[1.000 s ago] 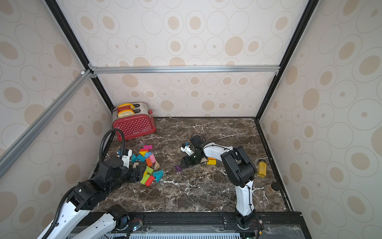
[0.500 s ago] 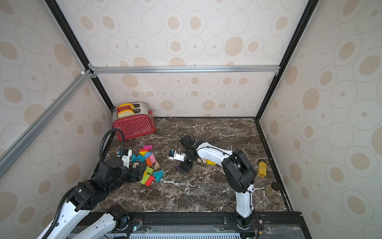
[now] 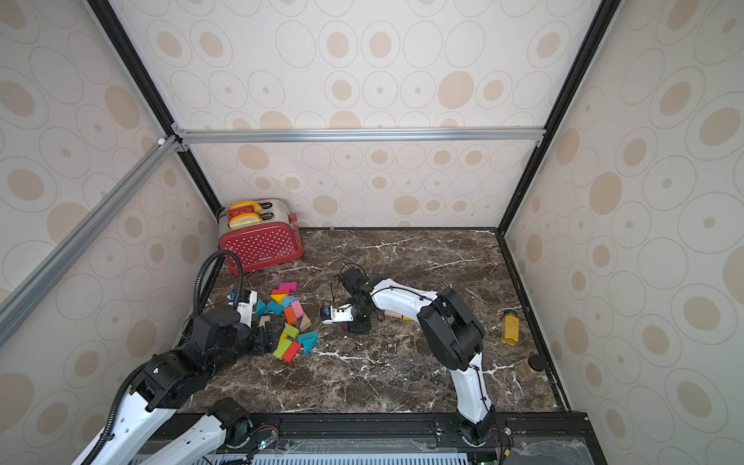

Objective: Assemble a piece of candy with building blocks
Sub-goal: Pick up the building block from the center of the board.

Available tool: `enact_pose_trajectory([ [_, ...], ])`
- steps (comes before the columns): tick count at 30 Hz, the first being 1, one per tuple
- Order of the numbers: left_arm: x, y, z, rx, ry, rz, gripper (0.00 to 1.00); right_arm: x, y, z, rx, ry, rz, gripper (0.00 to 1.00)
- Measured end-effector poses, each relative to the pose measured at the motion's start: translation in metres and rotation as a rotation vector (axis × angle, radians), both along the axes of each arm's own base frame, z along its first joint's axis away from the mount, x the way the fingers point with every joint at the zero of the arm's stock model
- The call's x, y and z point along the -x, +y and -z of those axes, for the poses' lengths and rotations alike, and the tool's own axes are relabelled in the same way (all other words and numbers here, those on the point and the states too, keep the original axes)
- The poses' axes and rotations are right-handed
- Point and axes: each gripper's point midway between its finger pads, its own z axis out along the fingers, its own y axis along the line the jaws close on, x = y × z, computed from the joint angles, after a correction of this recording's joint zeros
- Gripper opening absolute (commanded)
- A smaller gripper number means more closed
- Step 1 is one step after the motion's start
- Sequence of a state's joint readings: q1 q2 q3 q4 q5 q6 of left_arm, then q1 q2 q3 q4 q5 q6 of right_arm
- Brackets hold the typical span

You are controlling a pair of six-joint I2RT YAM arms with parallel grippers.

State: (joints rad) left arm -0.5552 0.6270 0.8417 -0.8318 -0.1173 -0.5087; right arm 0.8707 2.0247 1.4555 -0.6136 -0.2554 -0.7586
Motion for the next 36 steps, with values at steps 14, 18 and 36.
enact_pose_trajectory([
  [14, 0.0, 0.0, 0.0, 0.0, 0.0, 0.0, 0.8, -0.004, 0.007, -0.002, -0.005, -0.002, -0.009, 0.36],
  [18, 0.0, 0.0, 0.0, 0.0, 0.0, 0.001, 0.8, -0.005, 0.009, -0.002, -0.003, -0.002, -0.008, 0.33],
  [36, 0.0, 0.0, -0.001, 0.002, -0.003, 0.001, 0.8, -0.013, 0.007, -0.006, -0.001, -0.007, 0.028, 0.29],
])
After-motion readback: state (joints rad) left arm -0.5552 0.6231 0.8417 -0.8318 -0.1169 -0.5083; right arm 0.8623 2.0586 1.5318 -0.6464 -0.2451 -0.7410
